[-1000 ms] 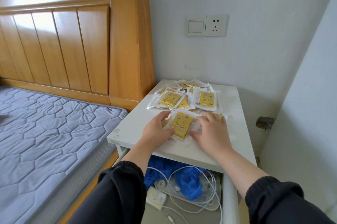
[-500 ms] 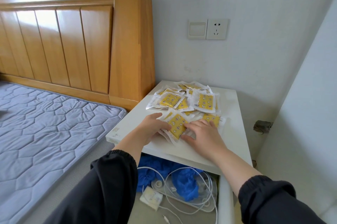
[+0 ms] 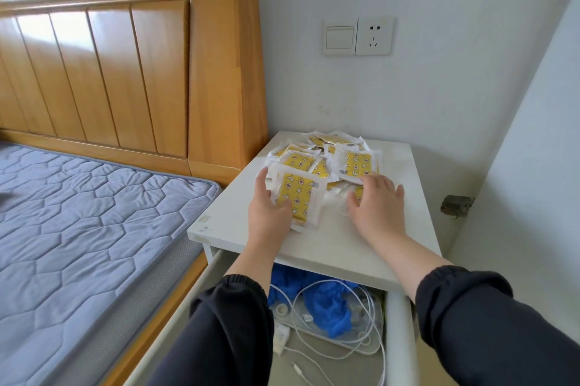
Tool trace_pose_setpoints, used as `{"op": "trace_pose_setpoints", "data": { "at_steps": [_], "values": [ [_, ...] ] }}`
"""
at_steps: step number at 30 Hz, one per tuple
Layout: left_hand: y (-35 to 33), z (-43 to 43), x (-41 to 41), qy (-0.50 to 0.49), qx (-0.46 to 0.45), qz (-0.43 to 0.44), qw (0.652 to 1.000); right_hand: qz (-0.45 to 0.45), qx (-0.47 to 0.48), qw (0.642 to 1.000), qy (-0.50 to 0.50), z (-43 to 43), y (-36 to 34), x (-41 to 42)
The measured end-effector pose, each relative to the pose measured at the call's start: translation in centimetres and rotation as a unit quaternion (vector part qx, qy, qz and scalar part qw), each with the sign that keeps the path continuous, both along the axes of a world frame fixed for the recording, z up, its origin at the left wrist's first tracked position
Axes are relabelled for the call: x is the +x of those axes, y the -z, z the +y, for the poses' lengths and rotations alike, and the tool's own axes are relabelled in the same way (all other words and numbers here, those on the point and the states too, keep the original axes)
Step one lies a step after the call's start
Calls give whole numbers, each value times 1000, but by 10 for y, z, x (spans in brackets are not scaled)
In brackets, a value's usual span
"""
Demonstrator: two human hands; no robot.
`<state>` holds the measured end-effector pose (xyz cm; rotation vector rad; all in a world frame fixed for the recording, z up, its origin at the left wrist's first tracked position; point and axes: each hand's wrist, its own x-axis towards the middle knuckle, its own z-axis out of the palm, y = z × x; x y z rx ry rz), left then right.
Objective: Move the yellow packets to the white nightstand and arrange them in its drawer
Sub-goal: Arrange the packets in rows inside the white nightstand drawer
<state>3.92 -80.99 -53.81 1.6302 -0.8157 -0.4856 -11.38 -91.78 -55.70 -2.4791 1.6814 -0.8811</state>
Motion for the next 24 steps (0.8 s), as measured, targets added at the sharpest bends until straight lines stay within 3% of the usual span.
{"op": "trace_pose_setpoints", "data": {
  "at_steps": [3, 8, 15, 17, 20, 21, 24],
  "values": [
    [4, -1, -2, 18, -2, -47, 999, 42, 4, 999, 5, -18, 1, 0],
    [6, -5, 0, 18, 2, -52, 998, 17, 86, 996, -19, -36, -3, 3],
    [6, -5, -2, 17, 13, -59, 998, 77, -49, 995, -25, -26, -2, 1],
    [5, -4, -4, 17, 15, -62, 998, 38, -52, 997, -41, -23, 0, -2],
    [5, -3, -5, 17, 20, -69, 997, -89, -80, 993, -8, -15, 0, -11],
    [5, -3, -5, 17, 20, -73, 997, -86, -76, 993, 13, -12, -1, -14],
    [5, -3, -4, 17, 21, -82, 996, 59, 40, 997, 30, -4, 1, -18]
  ]
}}
